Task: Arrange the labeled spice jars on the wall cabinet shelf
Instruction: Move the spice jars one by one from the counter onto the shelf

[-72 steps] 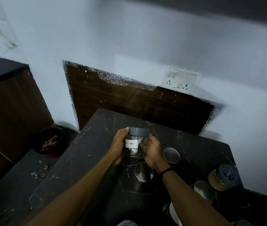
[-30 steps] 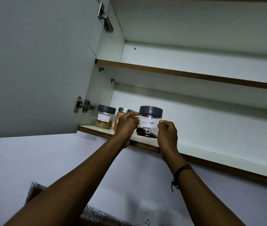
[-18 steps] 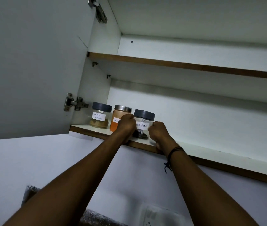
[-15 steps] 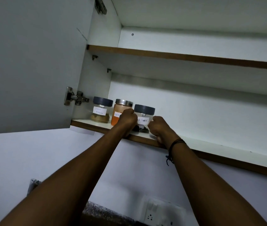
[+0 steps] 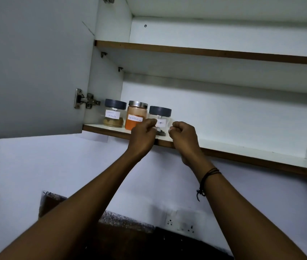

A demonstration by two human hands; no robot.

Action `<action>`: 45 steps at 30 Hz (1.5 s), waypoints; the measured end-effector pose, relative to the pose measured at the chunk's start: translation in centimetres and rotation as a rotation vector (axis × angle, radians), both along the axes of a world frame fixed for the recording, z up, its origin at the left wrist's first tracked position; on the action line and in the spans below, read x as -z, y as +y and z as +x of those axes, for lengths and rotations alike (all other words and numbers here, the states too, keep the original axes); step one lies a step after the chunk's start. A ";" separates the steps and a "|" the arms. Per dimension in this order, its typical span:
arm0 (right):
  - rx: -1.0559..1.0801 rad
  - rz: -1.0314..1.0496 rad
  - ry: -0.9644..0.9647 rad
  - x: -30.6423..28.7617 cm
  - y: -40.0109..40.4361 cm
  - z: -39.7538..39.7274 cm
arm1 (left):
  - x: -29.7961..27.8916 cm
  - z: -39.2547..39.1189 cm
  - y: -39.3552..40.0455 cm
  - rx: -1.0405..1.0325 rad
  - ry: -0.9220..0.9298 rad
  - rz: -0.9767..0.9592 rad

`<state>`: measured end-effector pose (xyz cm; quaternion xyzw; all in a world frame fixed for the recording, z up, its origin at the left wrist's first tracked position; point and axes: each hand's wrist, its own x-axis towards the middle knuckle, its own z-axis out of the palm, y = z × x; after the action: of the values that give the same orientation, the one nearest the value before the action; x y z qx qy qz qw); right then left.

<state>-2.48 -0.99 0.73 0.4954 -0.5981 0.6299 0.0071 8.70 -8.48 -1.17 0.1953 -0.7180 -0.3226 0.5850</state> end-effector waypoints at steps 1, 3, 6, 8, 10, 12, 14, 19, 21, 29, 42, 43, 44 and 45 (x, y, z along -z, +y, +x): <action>-0.036 -0.034 -0.050 1.0 1.0 0.4 | 0.7 0.4 0.7 0.023 0.021 -0.007; -0.072 -0.057 -0.082 3.3 3.0 0.9 | 2.2 0.9 2.4 0.077 0.049 0.003; -0.068 0.007 -0.089 7.2 5.6 1.1 | 5.7 1.3 4.7 0.126 0.008 0.068; -0.047 0.081 -0.107 10.9 7.0 1.3 | 9.2 1.4 6.0 0.165 -0.053 0.136; -0.024 0.165 -0.100 15.5 8.6 1.8 | 13.4 1.5 7.3 0.190 -0.132 0.190; -0.031 0.247 -0.096 20.6 10.2 2.7 | 18.1 1.7 8.7 0.222 -0.234 0.236; -0.044 0.338 -0.088 26.3 12.1 3.9 | 23.5 2.4 10.2 0.271 -0.355 0.262; -0.005 0.668 -0.105 40.8 17.0 7.7 | 37.7 5.5 15.1 0.336 -0.652 0.340; -0.010 0.750 -0.088 45.4 18.9 9.1 | 42.1 6.8 16.7 0.359 -0.766 0.333; -0.007 0.965 0.030 54.9 24.1 12.8 | 52.1 10.6 19.6 0.320 -1.030 0.322; -0.076 0.701 -0.427 54.8 23.8 12.4 | 51.9 10.9 19.9 0.253 -0.586 1.014; -0.100 0.646 -0.519 54.5 23.9 11.9 | 51.6 10.9 19.4 0.226 -0.531 1.049; -0.116 0.606 -0.597 54.0 23.9 11.4 | 51.2 10.9 18.9 0.215 -0.494 1.051; -0.135 0.570 -0.676 53.6 23.9 10.8 | 50.9 11.0 18.5 0.228 -0.467 1.047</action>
<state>8.31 22.94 -52.89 0.2819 -0.6830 0.5656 -0.3664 19.65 10.07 -52.04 0.4458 -0.5896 -0.6436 0.1984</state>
